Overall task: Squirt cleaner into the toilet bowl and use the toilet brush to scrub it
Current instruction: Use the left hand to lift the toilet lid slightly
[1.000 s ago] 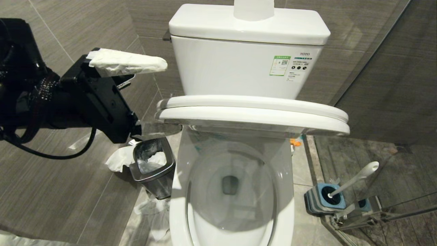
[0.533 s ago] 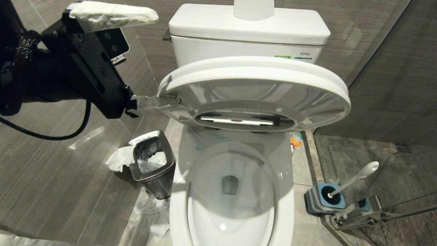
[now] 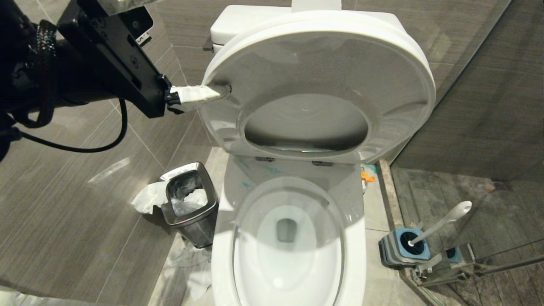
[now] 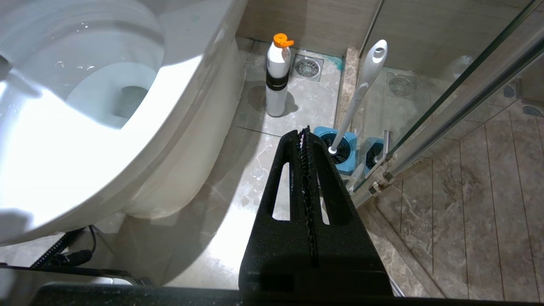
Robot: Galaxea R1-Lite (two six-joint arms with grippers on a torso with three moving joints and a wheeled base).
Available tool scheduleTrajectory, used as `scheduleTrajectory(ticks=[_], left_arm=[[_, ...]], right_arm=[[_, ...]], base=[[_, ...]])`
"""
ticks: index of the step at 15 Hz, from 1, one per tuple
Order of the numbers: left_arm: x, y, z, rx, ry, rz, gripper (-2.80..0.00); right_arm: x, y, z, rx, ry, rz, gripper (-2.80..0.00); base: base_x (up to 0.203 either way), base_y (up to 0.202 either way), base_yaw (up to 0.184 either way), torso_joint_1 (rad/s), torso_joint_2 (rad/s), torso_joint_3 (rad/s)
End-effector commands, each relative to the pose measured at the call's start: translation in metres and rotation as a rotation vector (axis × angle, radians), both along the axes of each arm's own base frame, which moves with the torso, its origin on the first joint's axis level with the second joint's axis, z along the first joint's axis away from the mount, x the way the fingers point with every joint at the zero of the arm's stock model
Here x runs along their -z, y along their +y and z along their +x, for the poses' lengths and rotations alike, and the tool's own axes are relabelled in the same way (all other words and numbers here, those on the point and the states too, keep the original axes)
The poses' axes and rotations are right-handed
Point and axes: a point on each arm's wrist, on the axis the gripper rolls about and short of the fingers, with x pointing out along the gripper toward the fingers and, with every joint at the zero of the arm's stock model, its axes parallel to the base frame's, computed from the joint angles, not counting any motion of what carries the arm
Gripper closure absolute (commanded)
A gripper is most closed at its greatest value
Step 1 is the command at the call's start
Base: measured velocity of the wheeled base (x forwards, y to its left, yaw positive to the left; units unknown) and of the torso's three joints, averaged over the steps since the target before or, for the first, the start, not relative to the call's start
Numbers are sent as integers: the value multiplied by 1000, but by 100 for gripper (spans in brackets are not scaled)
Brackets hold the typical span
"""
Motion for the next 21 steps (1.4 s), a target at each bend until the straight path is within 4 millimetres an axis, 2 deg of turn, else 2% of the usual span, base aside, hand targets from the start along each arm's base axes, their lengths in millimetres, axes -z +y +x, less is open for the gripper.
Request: scheduleTrajectory(ticks=[1,4,7,13,17,21], left_arm=[[-5,-2,6,-15,-49,-29,-280],[-16,-5,15,-21,-103,-50,-280],[-25,-10,34,-22,-147,-65,-280],[-23,-21,66,-29,-273,-111,-280],[-31,-30,77,-108,-319,-192,-280],[-29,-38,82,-163,-328,-248,-280]], right_arm=[[0,0,0,-1,1,-1,0],[0,0,0,-1,1,0,0],[0,0,0,-1,1,-1,0],[0,0,0,-1,1,1,0],[0,0,0,-1,1,-1,0],[0,0,0,-1,0,0,0]], base=[[0,0,0,0,0,0],[0,0,0,0,0,0],[0,0,0,0,0,0],[0,0,0,0,0,0],[0,0,0,0,0,0],[0,0,0,0,0,0]])
